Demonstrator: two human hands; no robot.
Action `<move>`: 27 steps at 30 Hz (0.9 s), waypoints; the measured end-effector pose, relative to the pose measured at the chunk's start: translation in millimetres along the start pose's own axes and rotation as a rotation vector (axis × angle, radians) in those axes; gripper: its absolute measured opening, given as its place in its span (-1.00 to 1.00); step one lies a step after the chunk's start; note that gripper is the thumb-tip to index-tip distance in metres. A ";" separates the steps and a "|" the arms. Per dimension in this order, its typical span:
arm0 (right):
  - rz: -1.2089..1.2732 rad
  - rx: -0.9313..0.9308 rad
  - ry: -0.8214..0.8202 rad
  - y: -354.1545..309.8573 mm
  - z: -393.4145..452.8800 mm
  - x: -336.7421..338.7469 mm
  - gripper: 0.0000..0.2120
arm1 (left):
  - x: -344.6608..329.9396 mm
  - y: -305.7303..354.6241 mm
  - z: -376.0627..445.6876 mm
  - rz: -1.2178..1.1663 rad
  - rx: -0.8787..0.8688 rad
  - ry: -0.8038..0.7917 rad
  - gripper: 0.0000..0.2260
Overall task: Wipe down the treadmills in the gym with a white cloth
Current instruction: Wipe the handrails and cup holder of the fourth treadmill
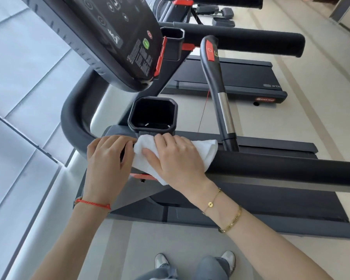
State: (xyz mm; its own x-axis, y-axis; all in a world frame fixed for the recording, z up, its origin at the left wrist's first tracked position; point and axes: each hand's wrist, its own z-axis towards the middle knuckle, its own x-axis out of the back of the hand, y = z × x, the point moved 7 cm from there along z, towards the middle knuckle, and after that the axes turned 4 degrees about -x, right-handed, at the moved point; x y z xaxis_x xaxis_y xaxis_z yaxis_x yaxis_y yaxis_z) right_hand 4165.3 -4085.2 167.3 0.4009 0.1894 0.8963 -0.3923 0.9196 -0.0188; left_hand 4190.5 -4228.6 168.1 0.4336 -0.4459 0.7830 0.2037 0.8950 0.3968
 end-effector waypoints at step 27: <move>0.457 -0.345 -0.208 97.9 16.5 2.2 -0.45 | -7.9 -19.9 54.4 -0.103 0.054 0.021 -0.80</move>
State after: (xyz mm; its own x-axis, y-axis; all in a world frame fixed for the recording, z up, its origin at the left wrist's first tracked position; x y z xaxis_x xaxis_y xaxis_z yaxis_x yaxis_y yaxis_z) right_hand 4114.0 -4000.4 174.8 0.0712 0.5517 0.8310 -0.1816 0.8264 -0.5330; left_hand 4135.2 -4243.6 180.1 0.4313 -0.5344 0.7269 0.2008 0.8423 0.5001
